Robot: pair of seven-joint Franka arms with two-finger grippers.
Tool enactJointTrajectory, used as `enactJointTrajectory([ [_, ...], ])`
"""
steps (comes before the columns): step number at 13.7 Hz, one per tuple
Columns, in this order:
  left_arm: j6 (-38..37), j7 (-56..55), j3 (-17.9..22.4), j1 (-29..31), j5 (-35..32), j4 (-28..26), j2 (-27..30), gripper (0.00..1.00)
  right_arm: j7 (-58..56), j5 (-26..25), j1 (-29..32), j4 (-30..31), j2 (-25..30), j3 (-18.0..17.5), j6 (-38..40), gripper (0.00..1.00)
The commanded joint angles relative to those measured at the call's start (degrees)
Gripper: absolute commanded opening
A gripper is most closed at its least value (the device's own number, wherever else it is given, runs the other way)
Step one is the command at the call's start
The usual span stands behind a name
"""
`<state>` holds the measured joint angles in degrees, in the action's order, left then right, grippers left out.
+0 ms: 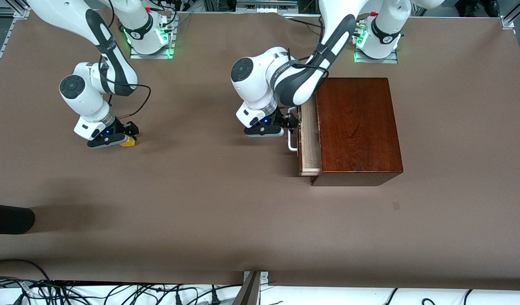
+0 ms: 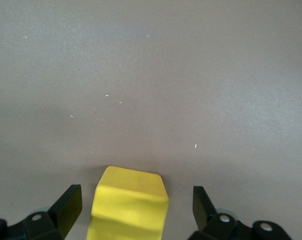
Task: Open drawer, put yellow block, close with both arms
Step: 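Pull the drawer open with the left gripper while the right gripper grasps the cube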
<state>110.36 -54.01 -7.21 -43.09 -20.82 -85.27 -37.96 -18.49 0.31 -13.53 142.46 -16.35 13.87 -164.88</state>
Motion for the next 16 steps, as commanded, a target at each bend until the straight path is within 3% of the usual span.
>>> enactJointTrajectory([
  [1,1.26,-1.18,-0.35,-2.61,3.24,5.12,-3.08,1.00,-0.85,0.22,0.35,0.54,-0.26,-0.69,-1.15,0.47],
  [3,1.26,-1.62,-0.35,-3.14,3.33,5.29,-3.17,1.00,-0.76,0.65,0.35,0.54,-0.17,-0.69,-1.15,0.21],
  [4,1.43,-1.80,-0.35,-3.31,3.33,5.38,-3.34,1.00,-0.76,0.66,0.35,0.54,-0.26,-0.78,-1.15,0.19],
  [11,1.96,-3.03,-0.26,-5.16,4.46,8.63,-5.19,1.00,-0.41,0.66,0.35,-0.16,1.67,-2.45,-0.01,0.18],
  [16,2.05,-4.17,-0.26,-6.21,4.56,10.65,-6.51,1.00,-0.41,1.01,0.35,-7.00,4.92,-2.97,13.15,0.16],
])
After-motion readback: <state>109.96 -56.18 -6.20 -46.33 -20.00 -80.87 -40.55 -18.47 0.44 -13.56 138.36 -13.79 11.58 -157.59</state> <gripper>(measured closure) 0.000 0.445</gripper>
